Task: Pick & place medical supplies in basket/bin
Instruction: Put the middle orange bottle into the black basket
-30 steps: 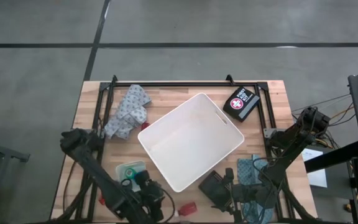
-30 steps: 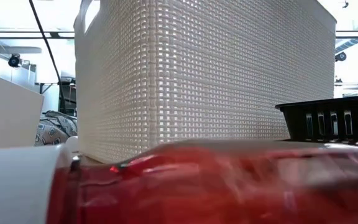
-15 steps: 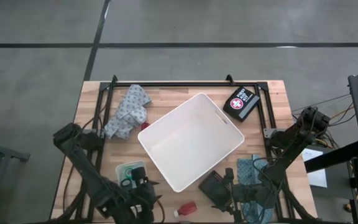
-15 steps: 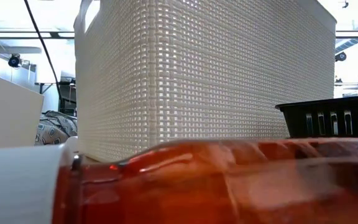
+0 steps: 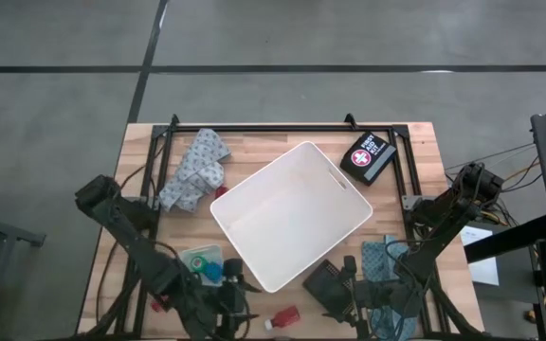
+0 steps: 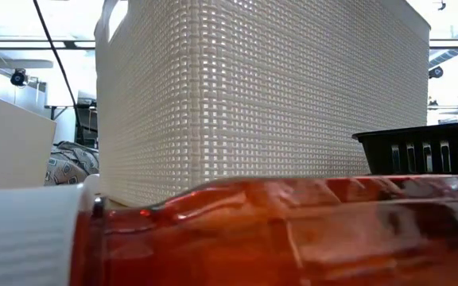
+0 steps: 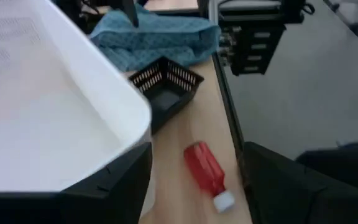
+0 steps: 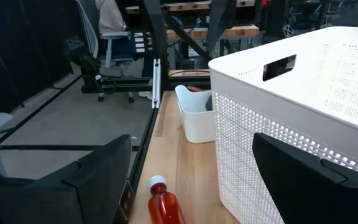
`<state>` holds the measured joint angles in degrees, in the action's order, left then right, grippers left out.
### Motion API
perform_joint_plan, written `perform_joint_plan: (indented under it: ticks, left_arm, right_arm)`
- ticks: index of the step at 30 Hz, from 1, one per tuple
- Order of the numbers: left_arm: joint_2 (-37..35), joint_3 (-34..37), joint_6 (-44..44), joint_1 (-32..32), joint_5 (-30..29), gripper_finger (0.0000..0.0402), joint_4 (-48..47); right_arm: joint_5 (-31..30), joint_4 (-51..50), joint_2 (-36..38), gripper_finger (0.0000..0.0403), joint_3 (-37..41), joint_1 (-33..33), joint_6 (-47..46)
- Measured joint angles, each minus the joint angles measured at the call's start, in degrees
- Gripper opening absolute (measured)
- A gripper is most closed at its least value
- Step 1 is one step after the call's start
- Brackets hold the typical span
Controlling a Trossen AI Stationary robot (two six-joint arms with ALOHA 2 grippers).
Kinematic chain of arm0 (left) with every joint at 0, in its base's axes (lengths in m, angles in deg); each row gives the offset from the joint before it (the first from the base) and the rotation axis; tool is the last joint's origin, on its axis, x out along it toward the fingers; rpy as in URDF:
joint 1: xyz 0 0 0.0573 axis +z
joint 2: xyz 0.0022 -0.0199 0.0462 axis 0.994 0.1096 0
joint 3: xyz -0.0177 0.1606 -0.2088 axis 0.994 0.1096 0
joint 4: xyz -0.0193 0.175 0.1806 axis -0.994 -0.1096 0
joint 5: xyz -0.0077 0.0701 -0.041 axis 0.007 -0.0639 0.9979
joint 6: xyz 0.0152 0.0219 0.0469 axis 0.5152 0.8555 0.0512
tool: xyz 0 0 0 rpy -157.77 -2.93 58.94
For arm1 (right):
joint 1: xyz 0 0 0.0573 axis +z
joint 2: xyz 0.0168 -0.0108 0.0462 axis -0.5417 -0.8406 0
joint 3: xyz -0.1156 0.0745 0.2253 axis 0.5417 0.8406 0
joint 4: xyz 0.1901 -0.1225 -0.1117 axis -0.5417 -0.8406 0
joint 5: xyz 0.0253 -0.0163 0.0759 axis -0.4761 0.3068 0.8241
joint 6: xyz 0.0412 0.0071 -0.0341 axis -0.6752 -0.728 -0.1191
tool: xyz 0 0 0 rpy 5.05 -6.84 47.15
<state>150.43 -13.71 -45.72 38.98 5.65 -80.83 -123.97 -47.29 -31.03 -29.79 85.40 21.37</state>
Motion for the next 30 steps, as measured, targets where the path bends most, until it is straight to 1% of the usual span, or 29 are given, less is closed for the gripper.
perform_joint_plan:
  ticks: [3, 8, 12, 16, 21, 30]
  left_arm:
    - [-3.52, 5.45, -1.9, -0.32, -0.17, 0.0262, 2.41]
    - [-12.06, 17.06, -2.45, -0.96, -0.34, 0.026, 12.03]
    - [-18.78, 26.0, -5.68, -0.96, 1.45, 0.0261, 18.15]
    - [-22.73, 32.18, -6.38, -0.94, 3.12, 0.026, 22.03]
    - [-24.05, 35.54, -9.31, -0.94, 3.39, 0.026, 22.99]
    - [-23.99, 35.38, -8.82, -0.94, 3.37, 0.0261, 24.1]
  right_arm:
    - [0.0, 0.0, 0.0, 0.0329, 0.0, 0.0, 0.0]
    - [0.0, 0.0, 0.0, 0.0329, 0.0, 0.0, 0.0]
    - [0.0, 0.0, 0.0, 0.0329, 0.0, 0.0, 0.0]
    - [0.0, 0.0, -0.02, 0.0329, 0.0, -0.01, 0.0]
    - [0.0, 0.0, -0.02, 0.0329, 0.0, 0.0, 0.0]
    - [-0.01, -0.03, -0.02, 0.0329, 0.0, 0.0, 0.0]
